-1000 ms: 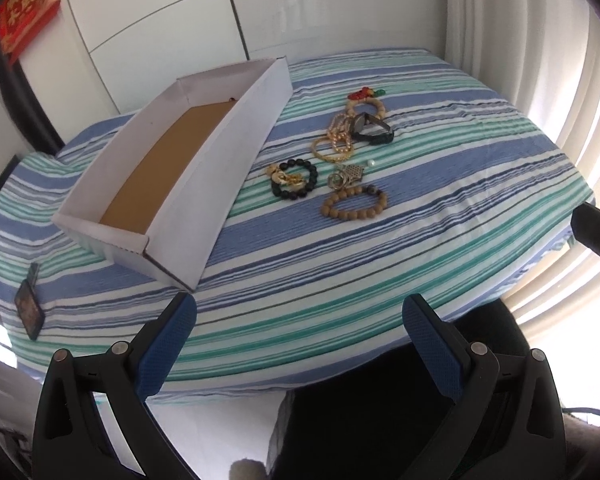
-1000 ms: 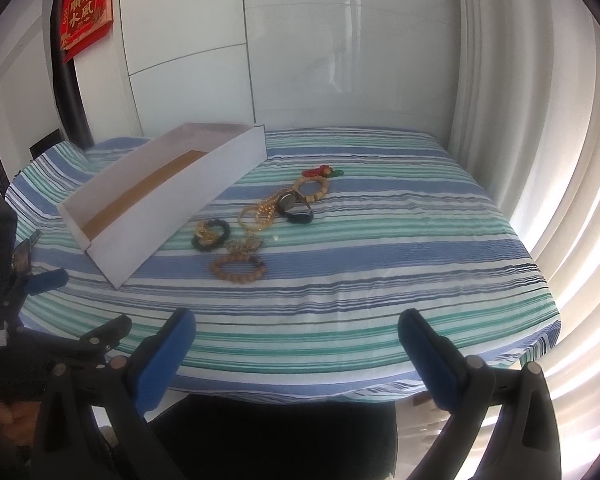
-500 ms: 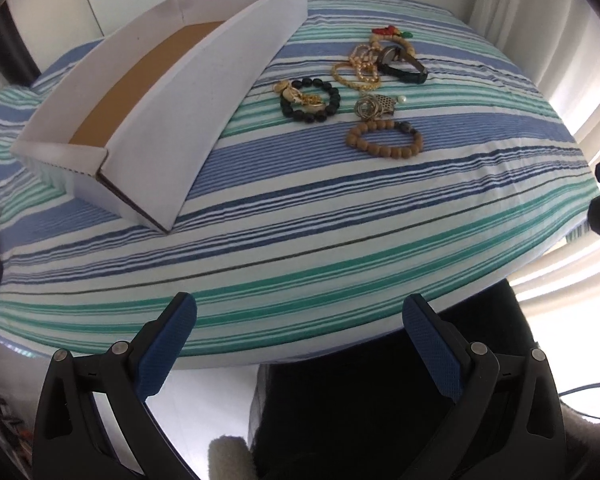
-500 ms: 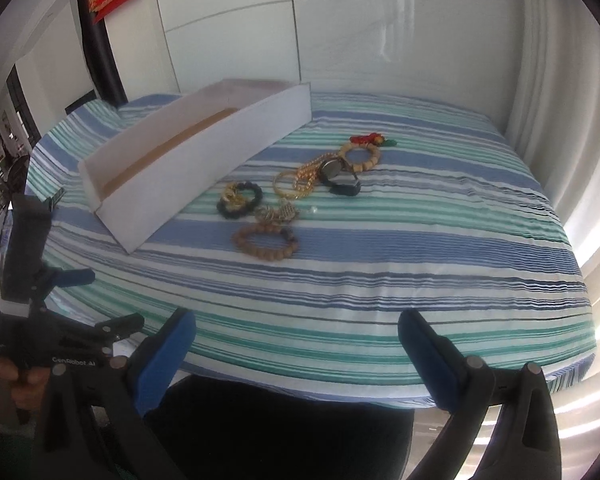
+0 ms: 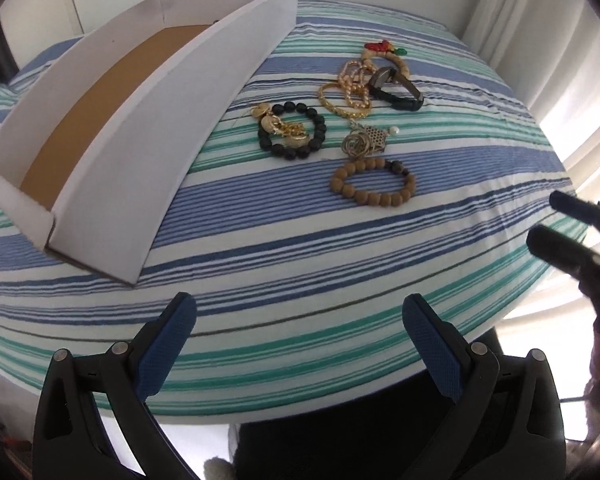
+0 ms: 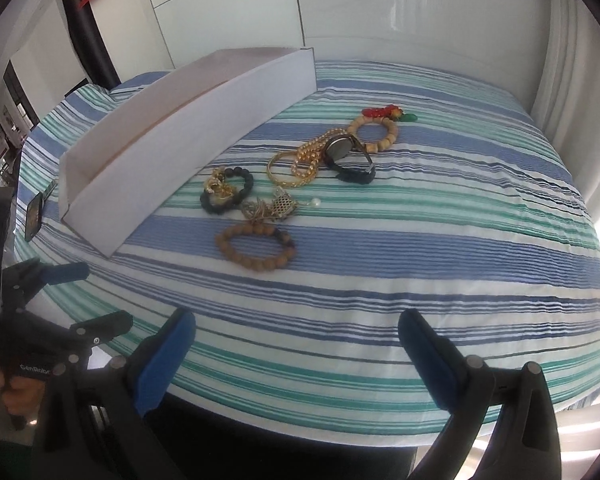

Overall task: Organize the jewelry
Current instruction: 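Grasp the brown wooden bead bracelet with the left tool while the right tool grasps the silver pendant, then carry both items into the white box and open both tools to release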

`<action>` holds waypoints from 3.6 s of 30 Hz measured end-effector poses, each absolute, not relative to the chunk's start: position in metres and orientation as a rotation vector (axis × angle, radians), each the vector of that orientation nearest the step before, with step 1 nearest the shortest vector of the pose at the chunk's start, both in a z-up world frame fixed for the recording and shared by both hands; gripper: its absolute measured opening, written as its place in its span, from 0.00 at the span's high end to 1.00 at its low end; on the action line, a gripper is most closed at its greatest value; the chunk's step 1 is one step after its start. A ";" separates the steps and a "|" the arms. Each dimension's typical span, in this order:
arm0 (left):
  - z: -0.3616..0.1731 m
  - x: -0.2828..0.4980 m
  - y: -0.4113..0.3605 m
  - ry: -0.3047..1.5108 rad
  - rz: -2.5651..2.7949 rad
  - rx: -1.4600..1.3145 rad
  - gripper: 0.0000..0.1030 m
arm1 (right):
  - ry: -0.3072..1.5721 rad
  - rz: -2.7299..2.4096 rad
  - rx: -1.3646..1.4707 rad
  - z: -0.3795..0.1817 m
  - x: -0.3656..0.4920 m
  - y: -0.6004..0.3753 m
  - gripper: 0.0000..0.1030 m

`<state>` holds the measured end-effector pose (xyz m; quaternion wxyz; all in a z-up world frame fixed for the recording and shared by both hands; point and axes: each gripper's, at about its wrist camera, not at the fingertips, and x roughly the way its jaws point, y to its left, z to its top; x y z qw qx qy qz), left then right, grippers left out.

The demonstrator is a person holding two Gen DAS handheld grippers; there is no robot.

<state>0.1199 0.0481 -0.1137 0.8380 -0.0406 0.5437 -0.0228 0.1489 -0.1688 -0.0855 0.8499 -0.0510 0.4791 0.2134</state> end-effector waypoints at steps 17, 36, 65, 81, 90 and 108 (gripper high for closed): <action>-0.173 0.223 0.008 1.172 0.068 -0.052 0.03 | 1.075 0.375 0.081 -0.115 0.137 -0.200 0.00; -0.180 0.213 0.006 1.134 0.054 0.000 0.01 | 1.060 0.382 0.068 -0.105 0.136 -0.182 0.00; -0.106 0.145 0.087 1.052 -0.111 -0.339 0.87 | 0.970 0.724 -0.332 -0.131 0.238 -0.066 0.40; -0.061 0.145 0.104 1.003 -0.148 -0.377 0.91 | 1.020 0.717 -0.179 -0.078 0.266 -0.100 0.90; 0.014 0.142 0.121 0.918 -0.150 -0.350 0.91 | 0.961 0.840 -0.083 0.002 0.271 -0.079 0.90; -0.015 0.196 0.246 0.948 0.182 -0.389 0.91 | 0.912 1.051 -0.050 0.033 0.301 0.095 0.90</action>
